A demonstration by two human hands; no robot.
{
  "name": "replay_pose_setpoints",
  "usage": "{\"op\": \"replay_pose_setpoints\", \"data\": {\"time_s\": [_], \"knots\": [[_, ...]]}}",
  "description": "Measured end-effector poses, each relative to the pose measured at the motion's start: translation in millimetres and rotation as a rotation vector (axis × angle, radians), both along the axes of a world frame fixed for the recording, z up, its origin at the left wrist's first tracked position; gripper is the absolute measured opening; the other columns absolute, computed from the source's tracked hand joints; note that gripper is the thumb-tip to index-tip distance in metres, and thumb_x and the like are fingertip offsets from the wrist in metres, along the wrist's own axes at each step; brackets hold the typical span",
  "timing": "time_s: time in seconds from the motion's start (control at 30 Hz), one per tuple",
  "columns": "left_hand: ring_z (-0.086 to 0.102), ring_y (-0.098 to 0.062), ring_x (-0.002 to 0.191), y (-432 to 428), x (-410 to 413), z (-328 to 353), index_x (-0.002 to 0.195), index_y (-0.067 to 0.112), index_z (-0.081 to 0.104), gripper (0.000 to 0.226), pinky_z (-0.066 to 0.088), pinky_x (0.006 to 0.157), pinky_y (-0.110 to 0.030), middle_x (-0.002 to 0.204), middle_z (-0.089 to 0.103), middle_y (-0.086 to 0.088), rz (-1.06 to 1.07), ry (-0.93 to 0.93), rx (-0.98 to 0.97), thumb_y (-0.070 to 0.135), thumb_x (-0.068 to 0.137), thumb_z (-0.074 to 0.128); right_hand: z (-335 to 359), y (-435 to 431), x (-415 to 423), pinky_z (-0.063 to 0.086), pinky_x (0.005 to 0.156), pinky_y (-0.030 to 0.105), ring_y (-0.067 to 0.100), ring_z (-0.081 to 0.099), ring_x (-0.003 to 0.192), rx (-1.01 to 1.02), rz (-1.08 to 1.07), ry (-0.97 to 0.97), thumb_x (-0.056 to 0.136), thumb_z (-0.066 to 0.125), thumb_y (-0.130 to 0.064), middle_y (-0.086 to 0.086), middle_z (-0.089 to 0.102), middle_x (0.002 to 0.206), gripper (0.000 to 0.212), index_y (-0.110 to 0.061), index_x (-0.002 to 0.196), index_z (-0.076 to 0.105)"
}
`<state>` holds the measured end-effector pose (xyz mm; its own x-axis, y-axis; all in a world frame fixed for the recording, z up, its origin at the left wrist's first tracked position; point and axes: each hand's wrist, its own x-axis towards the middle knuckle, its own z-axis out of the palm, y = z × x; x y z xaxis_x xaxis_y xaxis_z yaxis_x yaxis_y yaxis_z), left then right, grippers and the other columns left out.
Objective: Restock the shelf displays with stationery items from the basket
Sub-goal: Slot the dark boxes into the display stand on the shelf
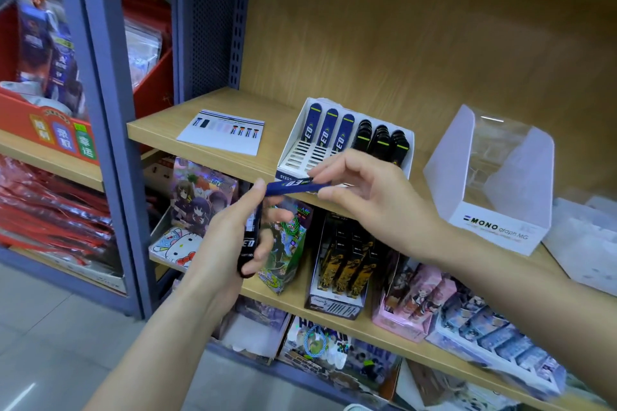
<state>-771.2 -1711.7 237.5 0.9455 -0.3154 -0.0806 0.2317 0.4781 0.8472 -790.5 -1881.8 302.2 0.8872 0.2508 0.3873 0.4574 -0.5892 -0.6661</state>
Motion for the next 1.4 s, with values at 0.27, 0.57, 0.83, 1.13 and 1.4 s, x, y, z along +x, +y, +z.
{"op": "replay_pose_setpoints", "data": {"time_s": [0.27,0.57,0.83,1.13,1.4], "knots": [[0.017,-0.010,0.035,-3.6,-3.1,-0.1,0.085,0.007,0.056,0.017,0.013,0.035,-0.019,0.040,0.036,0.002,0.147,-0.028,0.190,0.024,0.091,0.057,-29.2,0.2,-23.7,0.051,0.083,0.014,0.003,0.059,0.099,-0.093,-0.001,-0.090,0.082,0.066,0.004,-0.005,0.055,0.106,0.019,-0.011,0.094,0.066],[0.028,-0.002,0.031,-13.3,-4.4,-4.9,0.071,0.014,0.057,0.017,0.023,0.035,-0.011,0.036,0.037,0.010,0.151,-0.325,0.429,0.013,0.088,0.063,-26.0,7.9,-16.3,0.043,0.068,0.013,-0.001,0.057,0.076,-0.060,-0.157,0.161,0.087,0.066,-0.026,-0.009,0.067,0.088,0.018,-0.027,0.103,0.058],[0.025,-0.011,0.028,-8.5,6.9,-5.5,0.097,-0.002,0.047,0.017,0.017,0.032,-0.019,0.046,0.041,-0.013,0.062,-0.118,0.310,0.010,0.097,0.036,15.3,-0.8,22.9,0.042,0.059,0.015,0.004,0.054,0.058,-0.132,-0.297,-0.087,0.084,0.069,-0.012,-0.007,0.058,0.087,0.034,-0.029,0.091,0.040],[0.036,-0.008,0.038,-1.2,1.8,-4.5,0.088,0.015,0.043,0.014,0.028,0.034,-0.019,0.059,0.056,0.007,0.235,-0.227,0.302,0.014,0.101,0.038,28.6,1.1,99.7,0.051,0.083,0.039,0.023,0.061,0.086,-0.121,-0.463,-0.217,0.096,0.054,-0.017,-0.002,0.055,0.091,0.011,-0.012,0.105,0.053],[0.034,-0.009,0.037,6.3,3.1,-2.5,0.092,0.016,0.047,0.011,0.025,0.034,-0.018,0.057,0.057,0.009,0.250,-0.213,0.275,0.018,0.101,0.040,34.6,0.5,119.0,0.054,0.081,0.044,0.027,0.066,0.083,-0.248,-0.437,-0.079,0.094,0.055,-0.014,0.011,0.064,0.095,0.005,-0.018,0.094,0.053]]}}
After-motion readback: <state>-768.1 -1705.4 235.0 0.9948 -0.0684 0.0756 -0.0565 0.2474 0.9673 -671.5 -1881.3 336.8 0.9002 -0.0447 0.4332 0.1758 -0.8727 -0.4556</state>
